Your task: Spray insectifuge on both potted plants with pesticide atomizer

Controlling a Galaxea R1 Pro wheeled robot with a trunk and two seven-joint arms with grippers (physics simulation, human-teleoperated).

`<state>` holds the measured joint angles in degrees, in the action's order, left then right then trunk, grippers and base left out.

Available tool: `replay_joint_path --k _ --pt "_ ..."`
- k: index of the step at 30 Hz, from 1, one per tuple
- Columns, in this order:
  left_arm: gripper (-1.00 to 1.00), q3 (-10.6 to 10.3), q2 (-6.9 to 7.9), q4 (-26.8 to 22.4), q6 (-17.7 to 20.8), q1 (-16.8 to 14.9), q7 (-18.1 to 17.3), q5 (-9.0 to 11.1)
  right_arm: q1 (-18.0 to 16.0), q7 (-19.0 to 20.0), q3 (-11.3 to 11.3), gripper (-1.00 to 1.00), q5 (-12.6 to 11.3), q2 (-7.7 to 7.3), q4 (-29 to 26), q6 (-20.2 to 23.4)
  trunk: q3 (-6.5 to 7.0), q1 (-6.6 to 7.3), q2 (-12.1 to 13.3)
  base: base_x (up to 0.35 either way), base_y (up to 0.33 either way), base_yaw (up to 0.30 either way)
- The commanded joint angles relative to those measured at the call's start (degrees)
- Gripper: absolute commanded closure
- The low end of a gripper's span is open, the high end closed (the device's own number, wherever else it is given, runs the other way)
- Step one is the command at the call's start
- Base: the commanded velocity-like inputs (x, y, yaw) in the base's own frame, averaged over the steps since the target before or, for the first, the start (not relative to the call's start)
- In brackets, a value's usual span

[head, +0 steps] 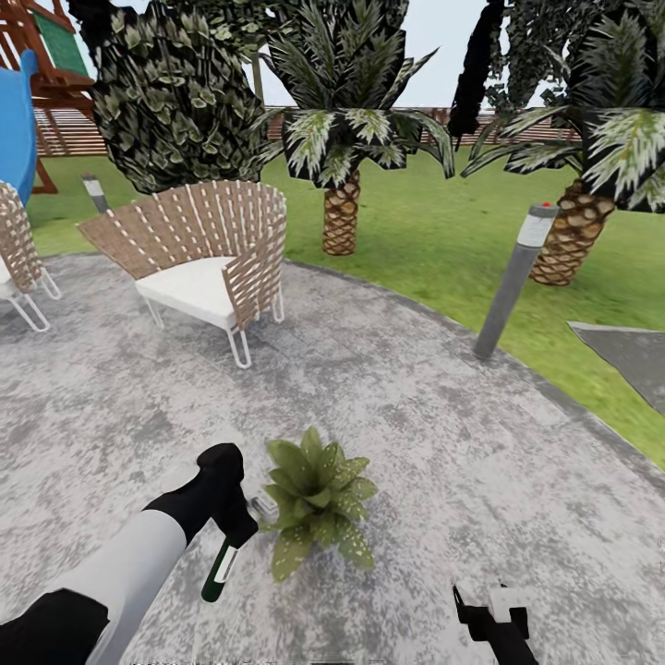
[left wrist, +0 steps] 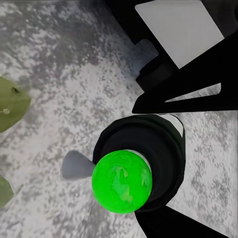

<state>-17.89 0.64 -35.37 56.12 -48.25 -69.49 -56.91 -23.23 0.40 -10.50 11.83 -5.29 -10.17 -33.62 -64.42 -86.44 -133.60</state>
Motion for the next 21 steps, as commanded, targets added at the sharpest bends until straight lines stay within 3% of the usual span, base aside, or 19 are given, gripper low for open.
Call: replay_joint_path --k 1,9,13,21 --pt "1.00 -0.2 0.05 -0.1 0.4 0.0 -0.6 -0.4 -0.1 0.0 -0.5 -1.00 0.6 0.02 0.1 -0.2 -0.04 0.04 0.0 -0.235 0.233 -0.298" --pt "1.00 -0.2 0.06 -0.3 0.5 -0.1 -0.5 -0.4 -0.1 0.0 -0.5 -1.00 0.5 0.11 0.1 -0.2 -0.04 0.04 0.0 0.000 0.262 -0.081" --pt "1.00 -0.2 -0.01 -0.5 0.4 -0.2 -0.5 -0.4 -0.1 0.0 -0.5 -1.00 0.5 0.11 0.1 -0.2 -0.04 0.04 0.0 0.013 0.020 -0.087" --pt "1.00 -0.2 0.14 -0.6 0.5 -0.4 -0.6 -0.4 0.0 0.0 -0.5 -1.00 0.5 0.11 0.1 -0.2 -0.04 0.04 0.0 0.001 0.001 -0.281"
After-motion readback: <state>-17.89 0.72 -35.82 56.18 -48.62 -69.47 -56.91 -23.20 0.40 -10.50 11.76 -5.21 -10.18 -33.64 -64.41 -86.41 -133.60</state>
